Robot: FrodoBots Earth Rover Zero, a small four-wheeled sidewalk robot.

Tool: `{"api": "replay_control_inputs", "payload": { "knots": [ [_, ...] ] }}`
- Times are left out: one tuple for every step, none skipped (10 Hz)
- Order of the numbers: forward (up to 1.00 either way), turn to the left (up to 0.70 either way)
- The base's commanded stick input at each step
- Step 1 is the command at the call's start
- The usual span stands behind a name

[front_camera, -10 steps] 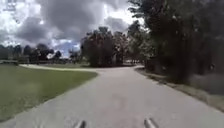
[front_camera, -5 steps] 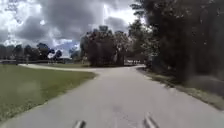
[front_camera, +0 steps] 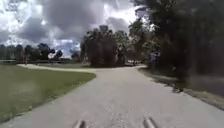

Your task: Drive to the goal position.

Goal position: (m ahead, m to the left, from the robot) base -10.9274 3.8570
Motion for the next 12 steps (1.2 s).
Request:
{"api": "replay_control_inputs", "payload": {
  "knots": [
    [0.7,0.0],
    [0.7,0.0],
    [0.7,0.0],
    [0.7,0.0],
    [0.7,0.0],
    [0.7,0.0],
    [0.7,0.0],
    [0.7,0.0],
    [0.06,0.0],
    [0.0,0.0],
    [0.0,0.0],
    [0.0,0.0]
  ]
}}
